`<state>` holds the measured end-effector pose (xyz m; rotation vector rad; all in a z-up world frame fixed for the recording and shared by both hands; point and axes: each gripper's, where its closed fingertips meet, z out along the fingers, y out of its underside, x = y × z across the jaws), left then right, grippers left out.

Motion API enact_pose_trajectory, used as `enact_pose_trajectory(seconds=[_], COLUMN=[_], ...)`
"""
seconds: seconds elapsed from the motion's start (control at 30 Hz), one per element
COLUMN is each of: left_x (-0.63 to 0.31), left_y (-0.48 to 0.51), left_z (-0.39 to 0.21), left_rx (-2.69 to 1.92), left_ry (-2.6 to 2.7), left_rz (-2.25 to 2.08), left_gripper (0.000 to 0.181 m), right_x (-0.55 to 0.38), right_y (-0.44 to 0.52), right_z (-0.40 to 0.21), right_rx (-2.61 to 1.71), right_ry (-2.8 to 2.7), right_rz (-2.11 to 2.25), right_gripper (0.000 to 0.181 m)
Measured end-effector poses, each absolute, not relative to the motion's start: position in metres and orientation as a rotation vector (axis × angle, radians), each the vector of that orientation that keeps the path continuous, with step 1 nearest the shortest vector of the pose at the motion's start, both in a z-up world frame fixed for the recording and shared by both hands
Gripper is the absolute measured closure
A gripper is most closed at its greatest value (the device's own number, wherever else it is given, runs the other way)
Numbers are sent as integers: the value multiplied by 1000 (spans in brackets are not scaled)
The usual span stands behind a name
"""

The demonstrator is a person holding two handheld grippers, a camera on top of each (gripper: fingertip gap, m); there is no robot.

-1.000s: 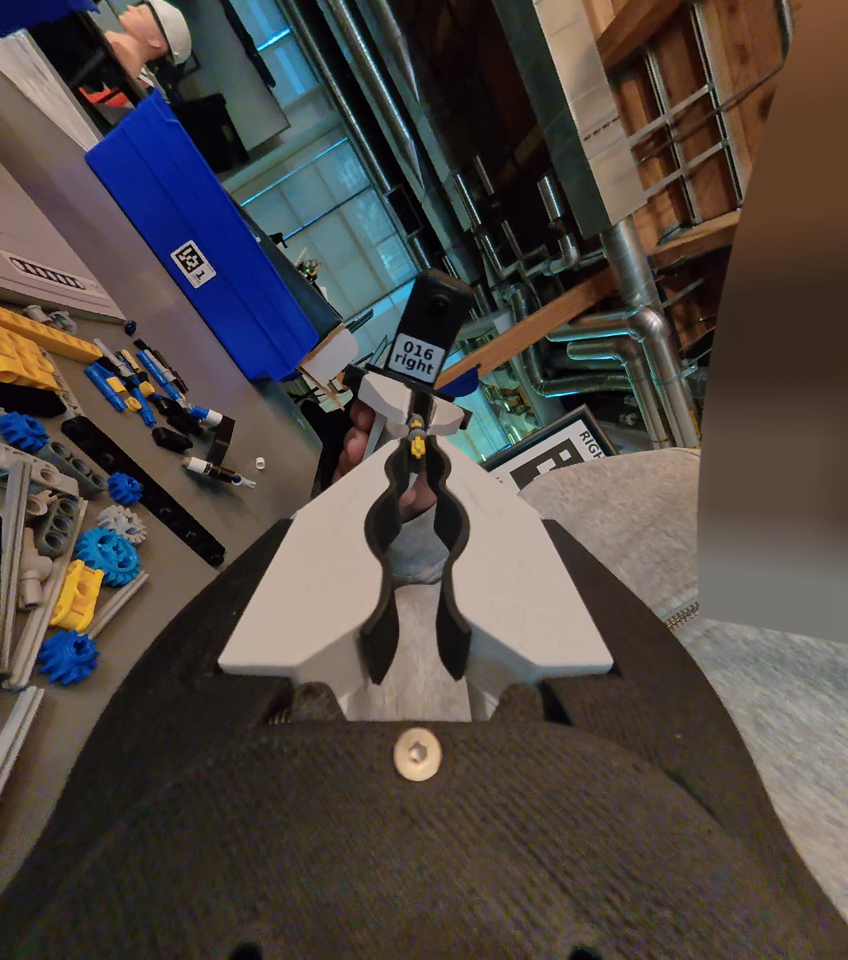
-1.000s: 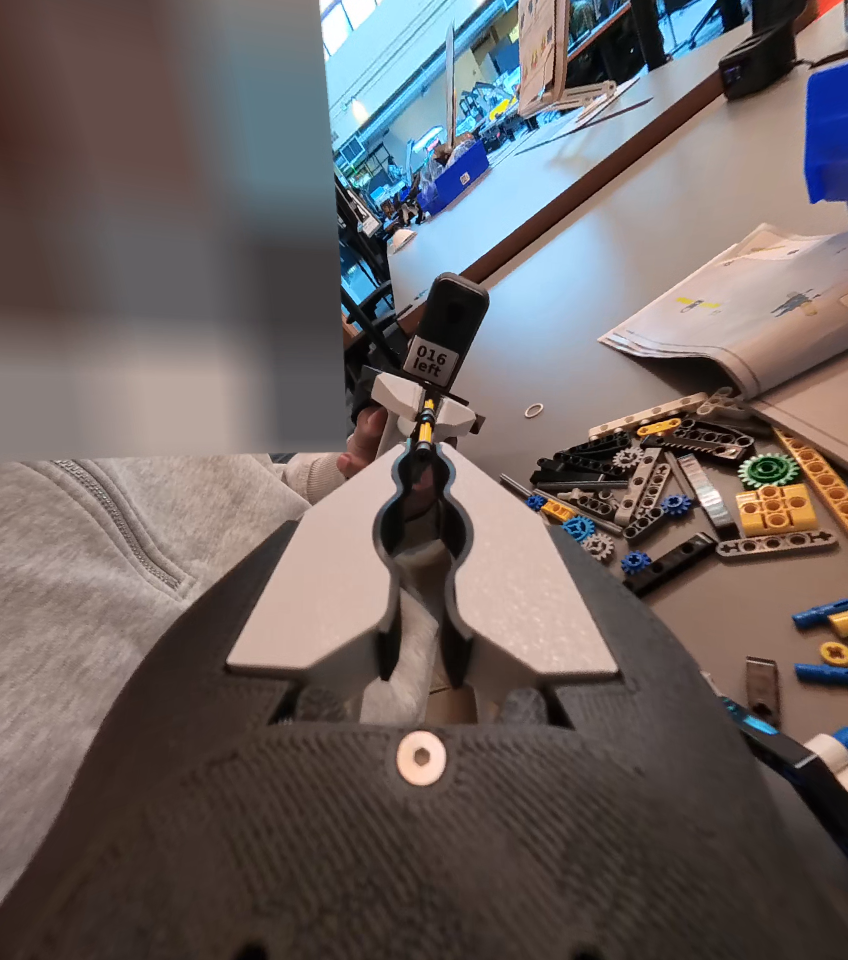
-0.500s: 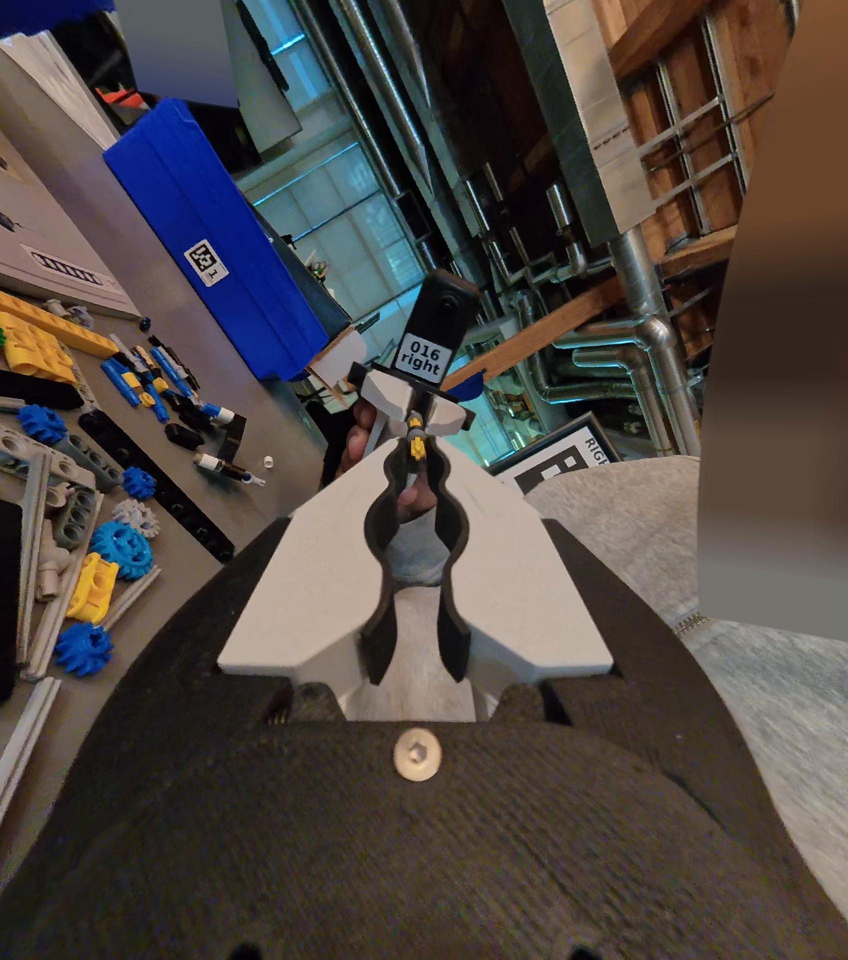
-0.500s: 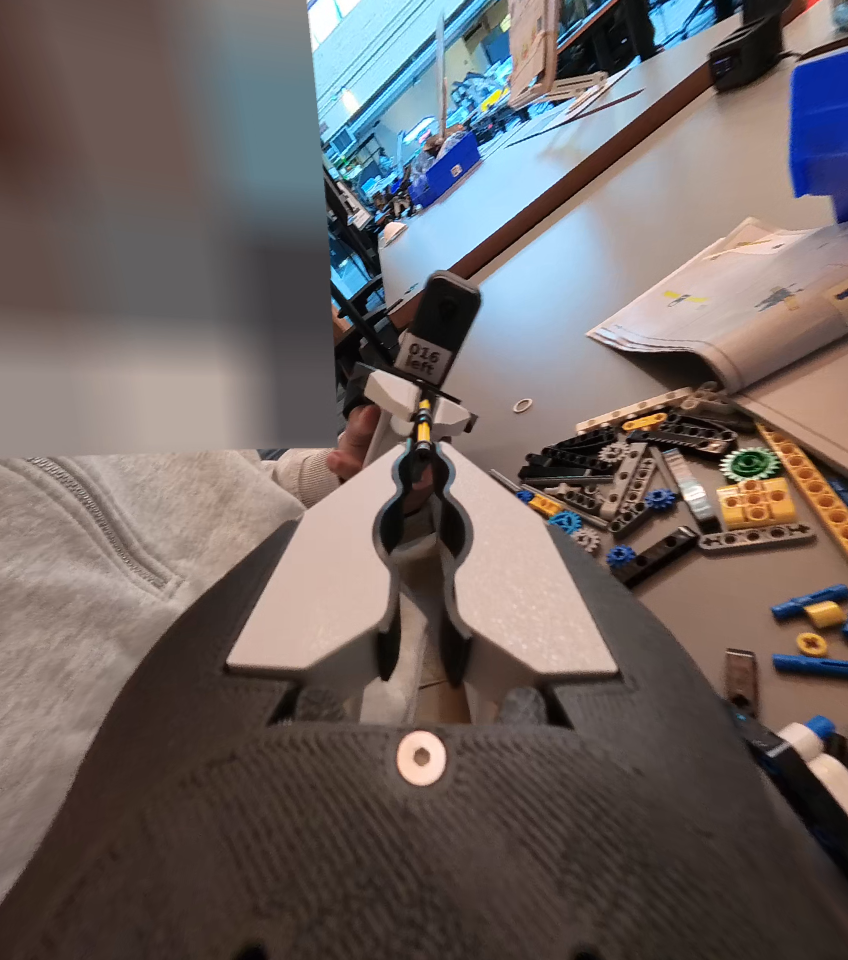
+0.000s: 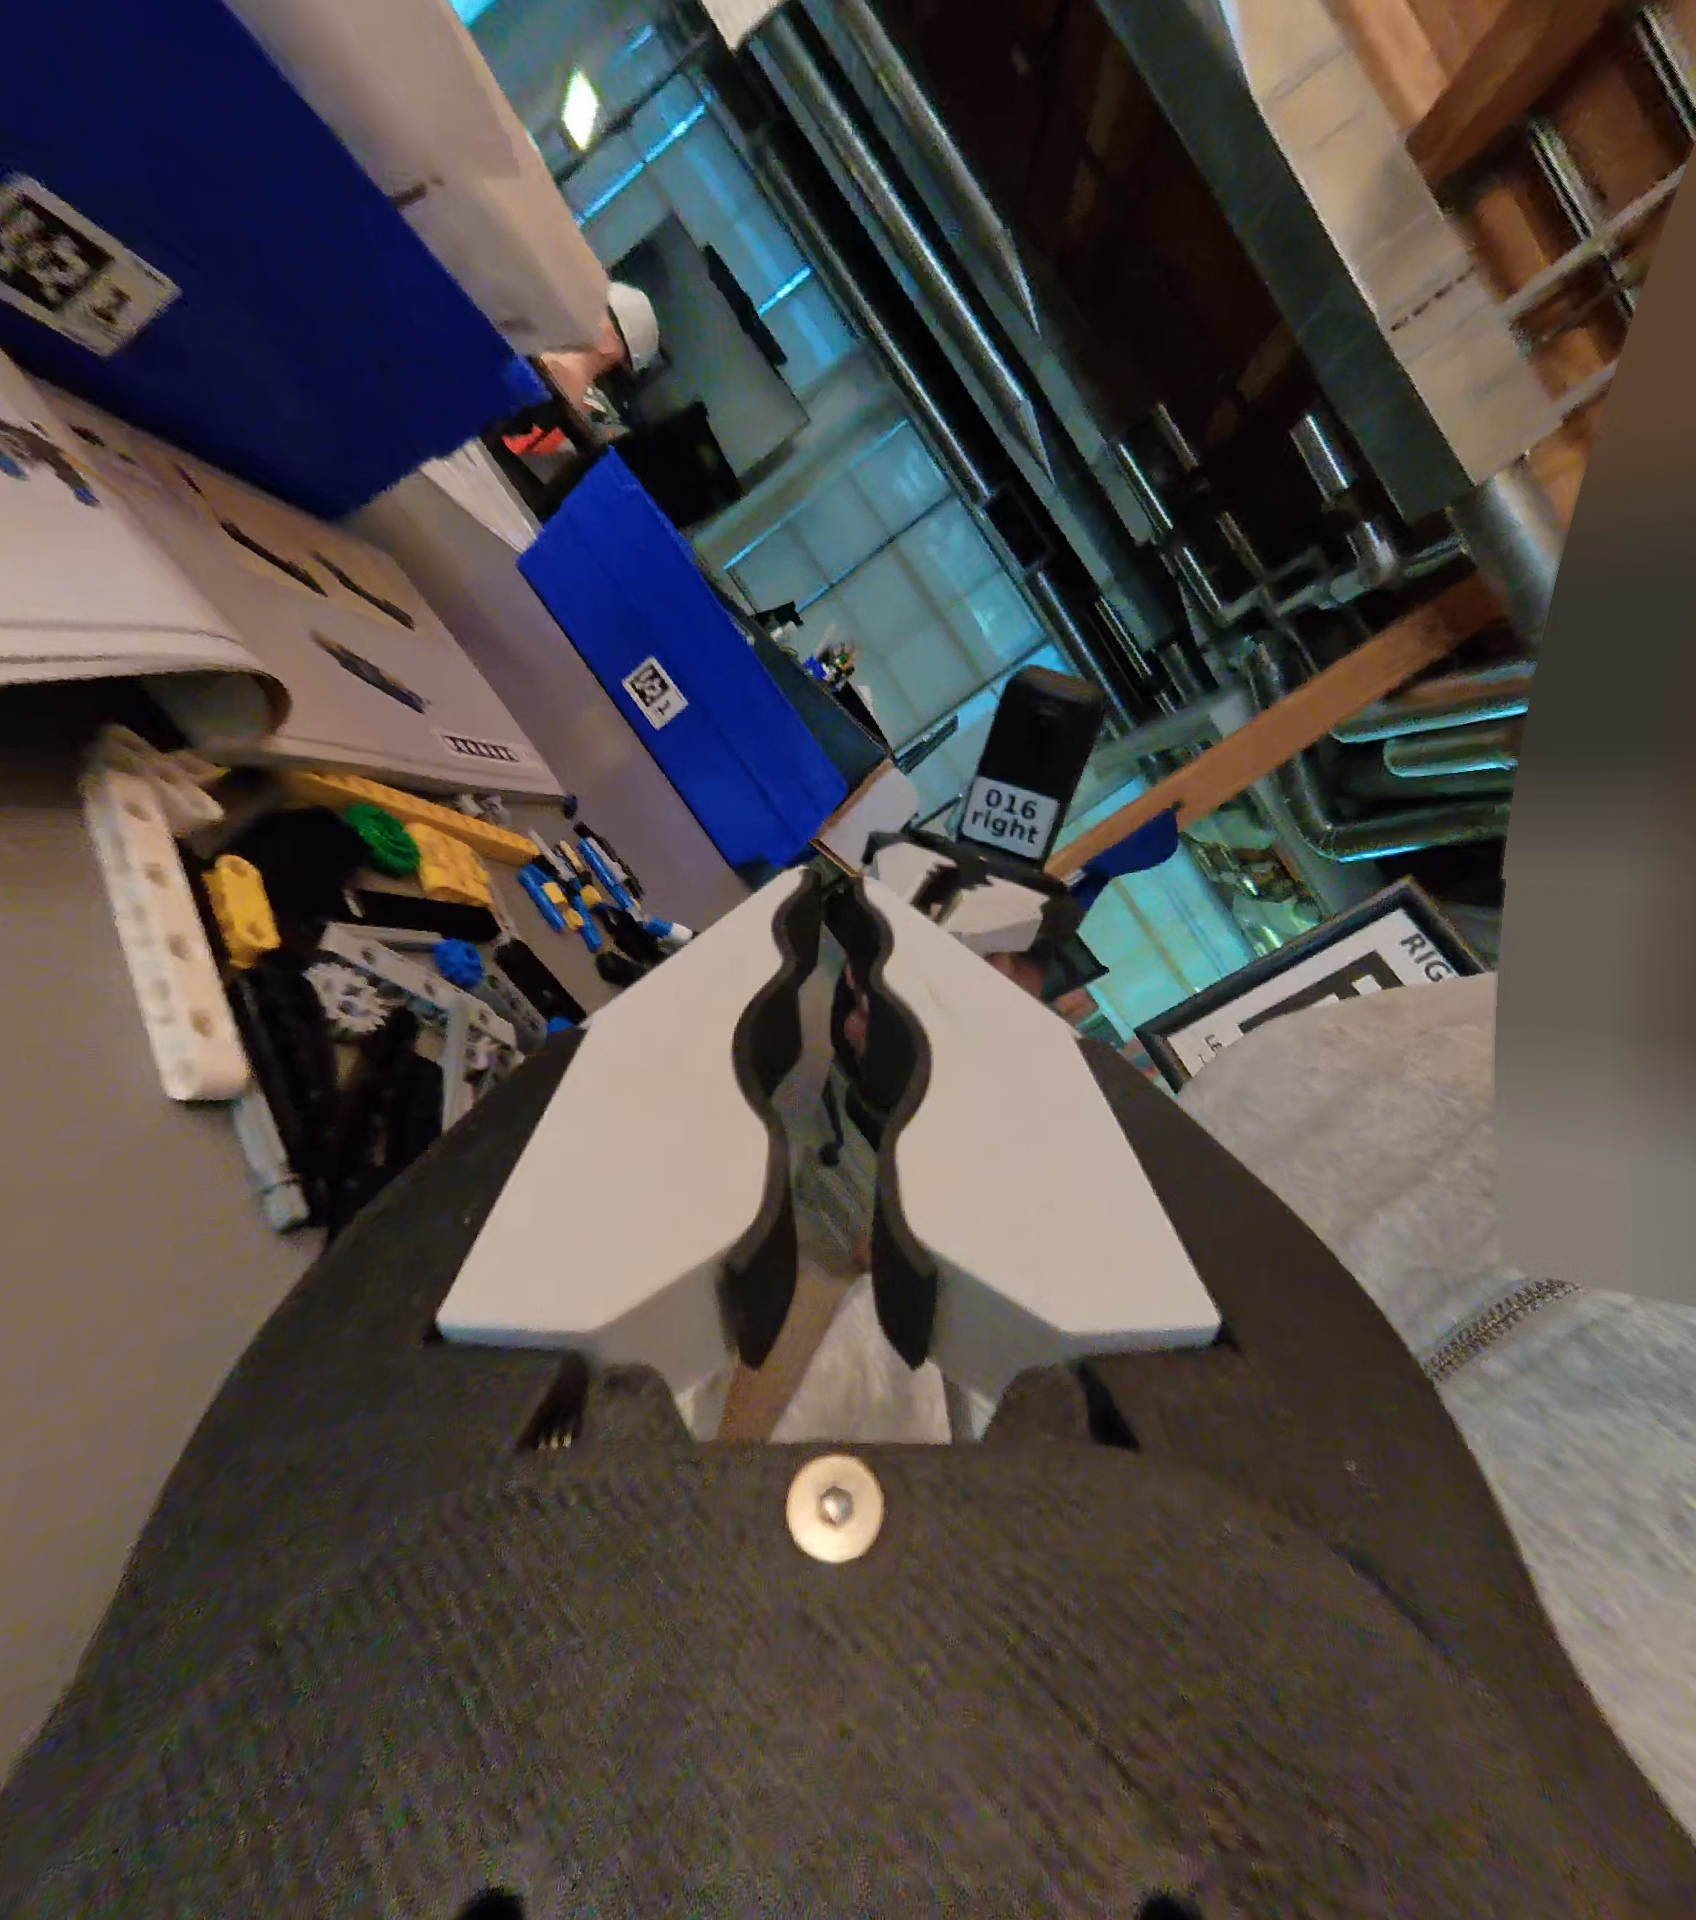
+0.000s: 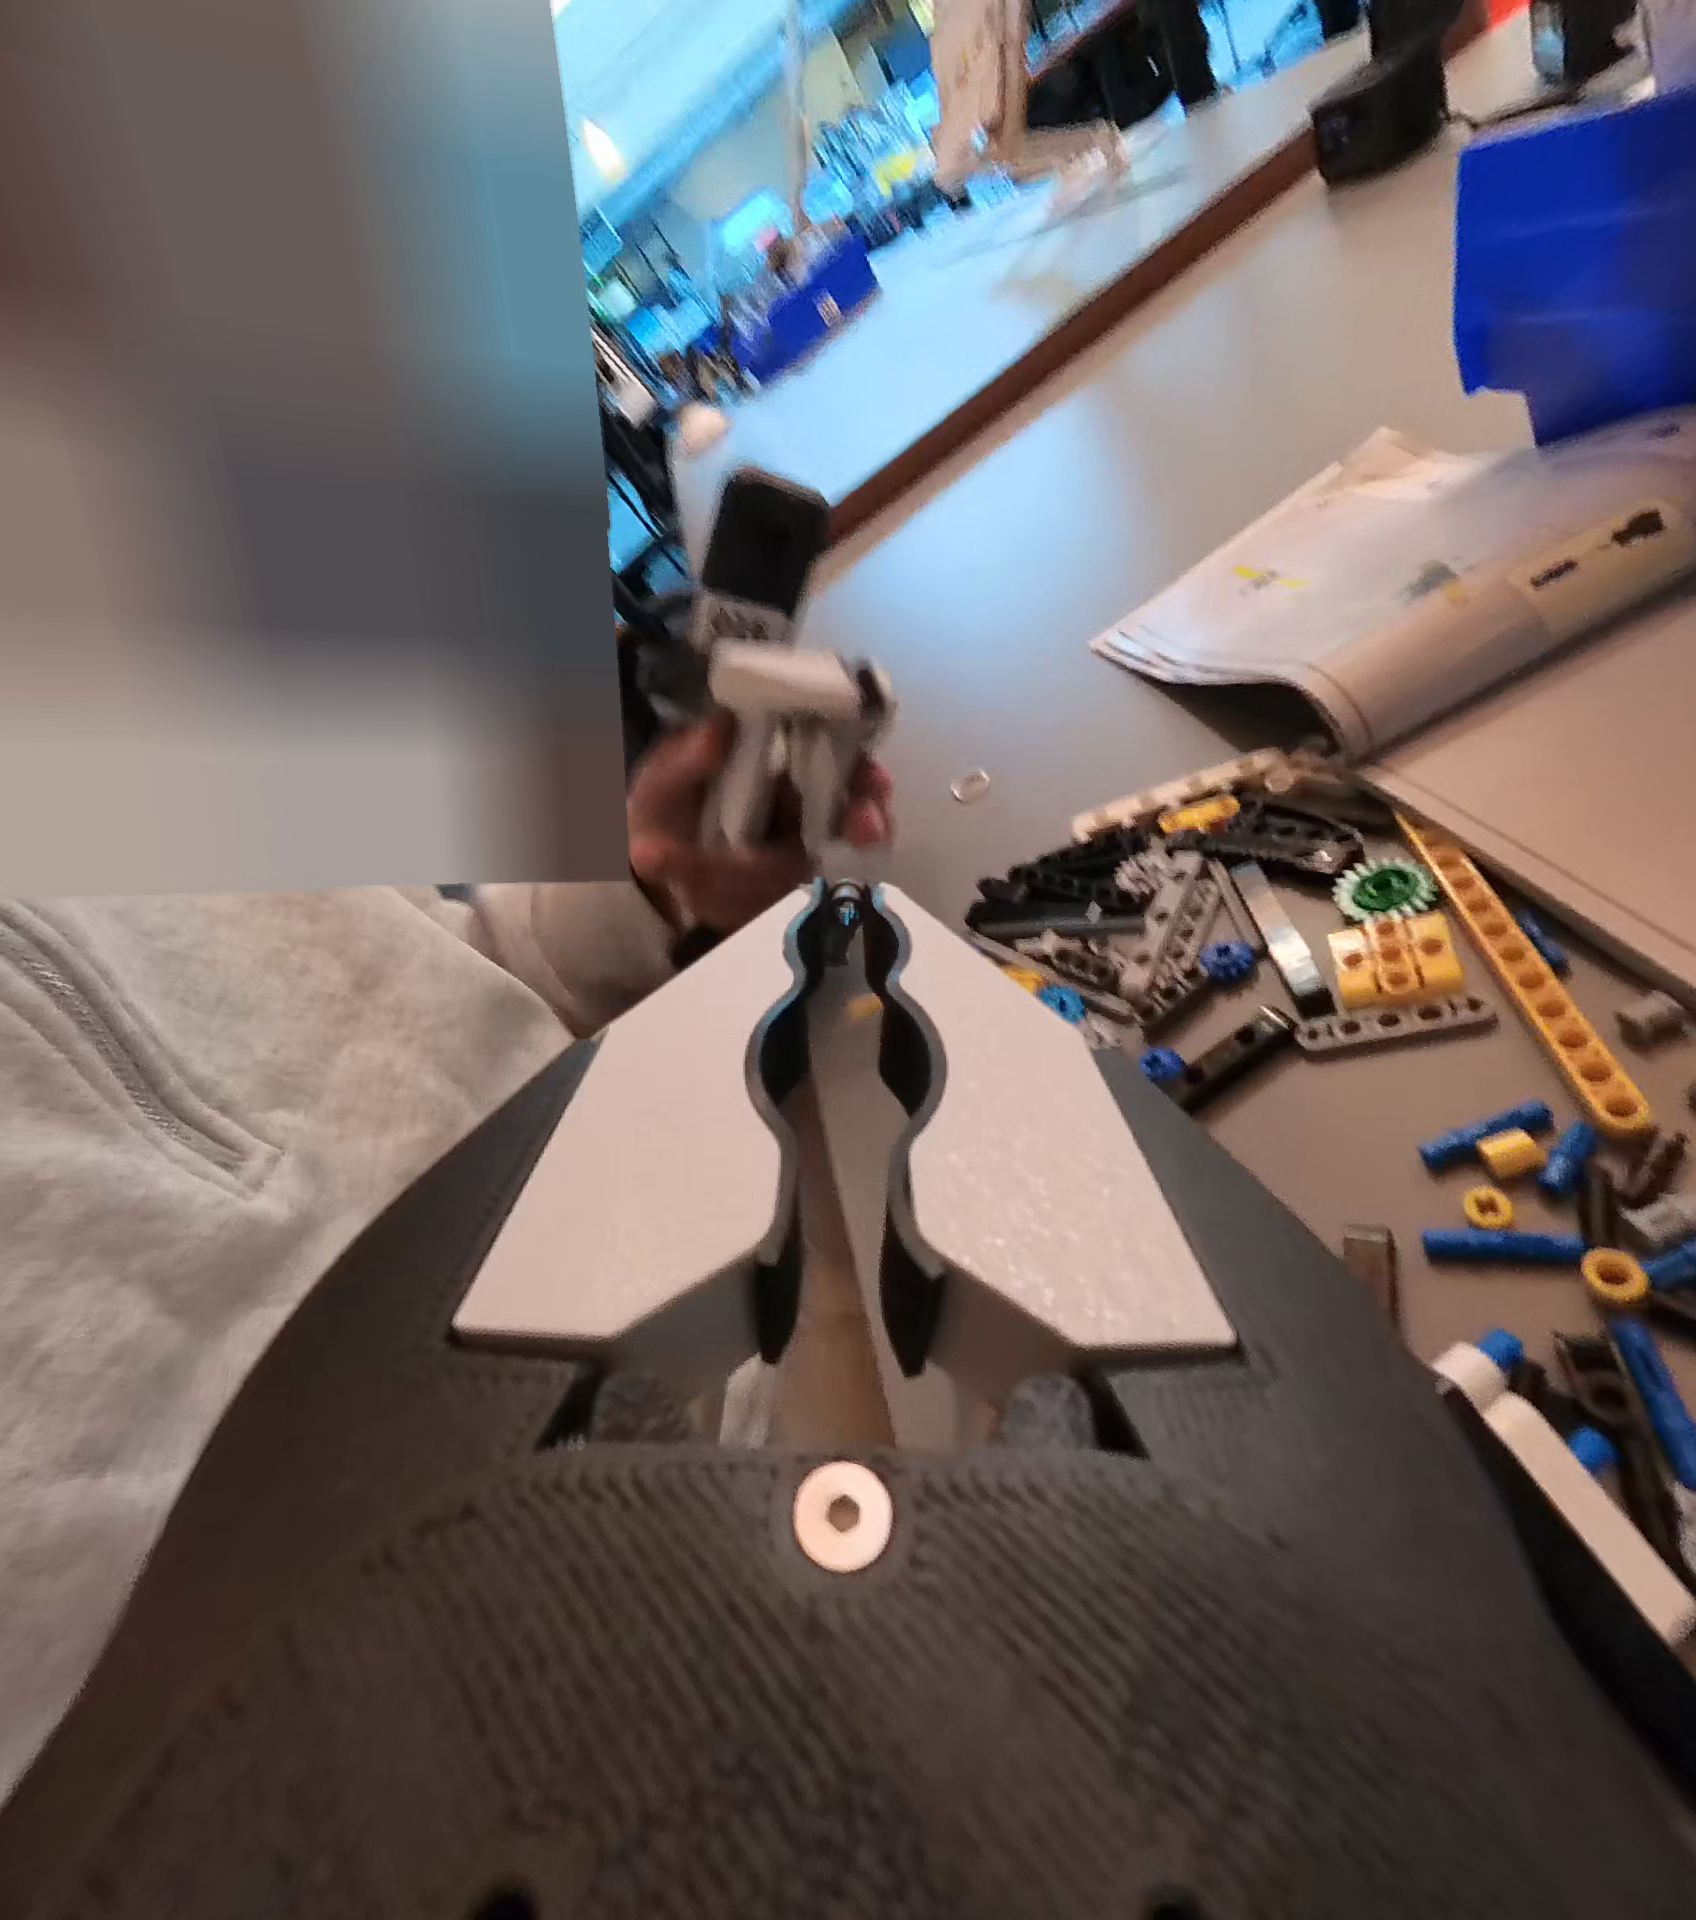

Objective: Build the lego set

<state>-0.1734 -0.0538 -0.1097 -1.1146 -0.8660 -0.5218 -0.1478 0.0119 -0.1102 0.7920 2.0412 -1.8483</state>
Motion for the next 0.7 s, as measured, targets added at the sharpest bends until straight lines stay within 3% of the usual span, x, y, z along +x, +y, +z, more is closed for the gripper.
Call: enact_pose_trajectory(seconds=[0.03,0.4,0.7], left_x=[-177,-159,-127], left_y=[-58,-77,-67], left_z=[-109,-158,-211], left_rx=[-1116,-1592,-2152], left_ry=[-878,-1036,-810], left_rz=[-501,-86,242], left_gripper=[177,156,148], right_x=[-148,-133,-122], right_y=[12,-14,-15], right_z=[-114,-130,-132], right_rx=[796,710,689], right_ry=[2084,2234,2153], right_rz=[-1834,-1758,-1799], right_gripper=[177,176,177])
